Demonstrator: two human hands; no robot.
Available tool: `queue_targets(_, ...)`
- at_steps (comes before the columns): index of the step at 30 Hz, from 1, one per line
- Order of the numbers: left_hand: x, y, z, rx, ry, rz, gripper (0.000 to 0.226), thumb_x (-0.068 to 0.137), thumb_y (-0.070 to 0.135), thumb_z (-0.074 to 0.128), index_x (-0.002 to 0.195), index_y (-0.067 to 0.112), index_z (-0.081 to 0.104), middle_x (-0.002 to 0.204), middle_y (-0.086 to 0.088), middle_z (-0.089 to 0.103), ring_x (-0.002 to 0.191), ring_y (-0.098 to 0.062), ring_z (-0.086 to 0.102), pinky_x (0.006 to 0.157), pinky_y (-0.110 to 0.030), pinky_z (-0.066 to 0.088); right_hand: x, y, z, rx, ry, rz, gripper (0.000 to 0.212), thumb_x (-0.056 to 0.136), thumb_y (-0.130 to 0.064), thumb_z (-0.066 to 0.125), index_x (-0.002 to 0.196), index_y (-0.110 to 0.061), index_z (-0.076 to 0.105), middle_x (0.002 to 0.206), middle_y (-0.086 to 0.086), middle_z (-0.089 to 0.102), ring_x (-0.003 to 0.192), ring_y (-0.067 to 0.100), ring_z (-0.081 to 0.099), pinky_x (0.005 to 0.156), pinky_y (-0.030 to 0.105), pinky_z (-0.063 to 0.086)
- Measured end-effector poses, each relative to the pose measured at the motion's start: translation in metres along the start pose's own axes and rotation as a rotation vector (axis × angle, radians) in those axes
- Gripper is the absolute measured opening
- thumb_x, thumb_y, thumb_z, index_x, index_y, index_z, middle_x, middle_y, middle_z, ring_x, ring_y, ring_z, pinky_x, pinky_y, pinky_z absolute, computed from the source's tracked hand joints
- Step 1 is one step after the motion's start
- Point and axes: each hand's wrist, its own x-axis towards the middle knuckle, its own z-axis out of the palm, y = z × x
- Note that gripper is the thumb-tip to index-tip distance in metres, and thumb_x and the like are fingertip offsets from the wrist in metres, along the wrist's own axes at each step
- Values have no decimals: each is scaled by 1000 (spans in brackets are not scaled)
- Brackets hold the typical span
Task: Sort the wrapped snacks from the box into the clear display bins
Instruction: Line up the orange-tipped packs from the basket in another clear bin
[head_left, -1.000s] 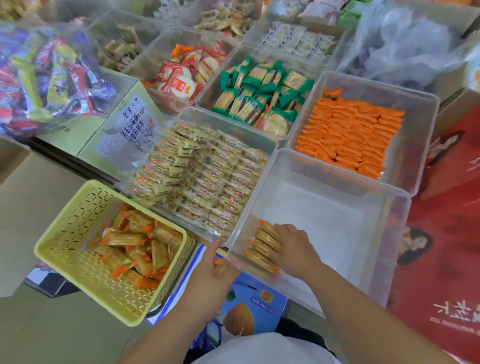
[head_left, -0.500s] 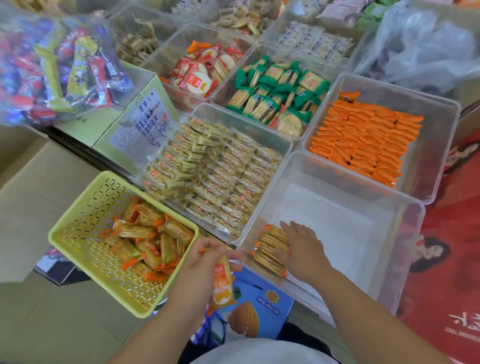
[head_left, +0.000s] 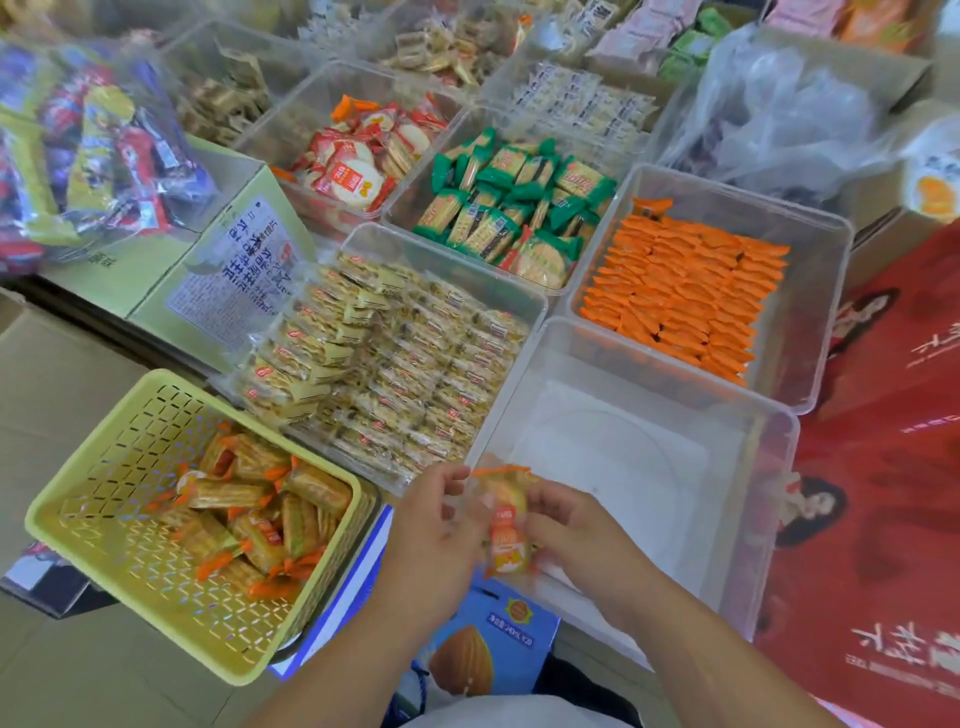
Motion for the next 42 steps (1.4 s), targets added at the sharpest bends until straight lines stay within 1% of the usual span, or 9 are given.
queue_targets(6,-6,-17,-8,564,-95,227,45,101,31,59,143,19,55,130,2,54,117,-17,45,92,-23,32,62,10,-51,-747,534,-207,14,92,-46,67,98,-33,66,86,-2,59,73,8,57,58,23,37)
queue_targets(12,-5,-23,-15,597,-160,262,58,103,37,54,156,34,34,141,13,44,126,-10,38,97,-13,27,104,42,-45,-1112,342,-153,24,98,-21,58,117,-19,72,110,8,54,107,29,55,84,34,48)
queue_targets(17,-12,-28,-24,534,-201,292,61,102,30,59,132,64,17,127,32,32,117,13,23,92,10,12,99,56,-41,-1167,178,-132,39,105,-18,41,142,-16,55,132,10,54,120,31,53,96,37,47)
queue_targets(22,-28,-36,-44,448,-128,257,40,103,39,57,141,46,48,137,30,41,130,6,37,109,-11,29,87,42,-39,-1229,143,-30,54,106,-37,42,157,-22,31,160,5,36,147,27,30,117,38,29)
queue_targets(28,-33,-50,-118,267,136,243,36,94,22,73,115,49,61,115,28,59,107,2,57,87,-14,43,62,20,8,-1067,244,-236,44,100,-30,54,143,-20,54,150,1,47,137,23,40,113,33,32)
queue_targets(32,-3,-64,-188,389,276,219,42,81,21,85,120,29,69,110,20,63,103,0,59,90,-33,48,38,14,52,-999,459,-453,32,93,-27,65,125,-19,67,123,-11,52,126,20,47,103,29,35)
queue_targets(36,38,-86,-253,751,-2,184,78,72,47,88,141,29,57,135,3,56,126,-22,50,106,-33,38,14,8,105,-907,551,-568,24,91,-40,62,110,-27,70,104,-21,50,97,5,51,88,22,40)
queue_targets(40,76,-112,-285,1003,-296,215,98,67,61,82,152,30,43,149,0,45,137,-21,42,111,-28,36,0,10,166,-854,437,-577,20,94,-43,62,105,-29,70,107,-25,54,100,7,57,82,30,51)
queue_targets(42,89,-120,-290,1168,-411,226,100,70,67,75,155,31,36,151,-4,43,138,-26,40,112,-33,37,-3,14,193,-912,394,-570,24,91,-46,59,106,-31,71,107,-24,54,104,1,53,86,20,45)
